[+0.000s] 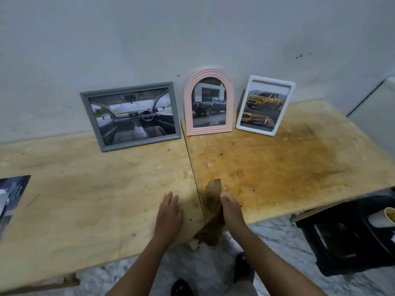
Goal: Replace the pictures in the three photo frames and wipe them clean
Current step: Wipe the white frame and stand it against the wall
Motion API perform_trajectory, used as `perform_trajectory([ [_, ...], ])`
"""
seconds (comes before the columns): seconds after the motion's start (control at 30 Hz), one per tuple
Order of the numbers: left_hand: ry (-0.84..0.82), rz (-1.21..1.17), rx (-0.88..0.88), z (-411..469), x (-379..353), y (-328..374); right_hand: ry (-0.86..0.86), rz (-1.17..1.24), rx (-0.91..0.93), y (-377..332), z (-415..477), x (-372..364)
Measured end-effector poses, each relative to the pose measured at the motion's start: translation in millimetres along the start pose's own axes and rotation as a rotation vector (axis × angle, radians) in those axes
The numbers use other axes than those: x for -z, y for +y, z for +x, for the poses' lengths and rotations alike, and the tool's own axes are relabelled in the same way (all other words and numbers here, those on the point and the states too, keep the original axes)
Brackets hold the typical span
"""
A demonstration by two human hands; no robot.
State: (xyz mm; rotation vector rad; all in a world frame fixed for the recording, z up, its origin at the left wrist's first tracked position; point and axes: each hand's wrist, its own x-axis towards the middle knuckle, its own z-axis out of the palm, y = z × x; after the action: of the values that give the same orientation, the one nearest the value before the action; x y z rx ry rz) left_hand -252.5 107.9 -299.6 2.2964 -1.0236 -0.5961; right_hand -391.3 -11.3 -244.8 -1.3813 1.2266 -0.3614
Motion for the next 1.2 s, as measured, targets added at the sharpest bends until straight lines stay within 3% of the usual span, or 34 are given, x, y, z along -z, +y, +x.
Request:
perform_trajectory([
  [0.13,-0.147,-0.607,0.211,-7,25,54,-0.048,0.277,-0.073,-25,13,-4],
  [0.2,-0.283,-0.766,0.237,-5,44,82,-0.025,0.397,-0.049,-50,17,-8],
  [0.33,-0.295,-0.749,0.030,6,92,116,0.022,0.484,0.119,-127,8,-4],
  [0.5,0.010,-0.638,-0.109,33,151,147,-0.061,0.590,0.299,-208,-1,-1],
  [0.67,0.022,-0.673,-0.281,34,208,170,0.038,0.371,0.616,-261,-22,-6],
  [0.73,0.059,-0.730,-0.304,26,220,170,0.040,0.368,0.664,-270,-28,-9],
  [0.9,0.196,-1.006,-0.239,17,240,165,-0.149,0.405,0.478,-266,-29,-23],
  [1.03,0.309,-0.992,-0.205,17,251,152,-0.356,0.437,0.288,-257,-33,-29],
  [1.2,0.321,-0.978,-0.179,17,265,141,-0.461,0.466,0.223,-261,-37,-30],
])
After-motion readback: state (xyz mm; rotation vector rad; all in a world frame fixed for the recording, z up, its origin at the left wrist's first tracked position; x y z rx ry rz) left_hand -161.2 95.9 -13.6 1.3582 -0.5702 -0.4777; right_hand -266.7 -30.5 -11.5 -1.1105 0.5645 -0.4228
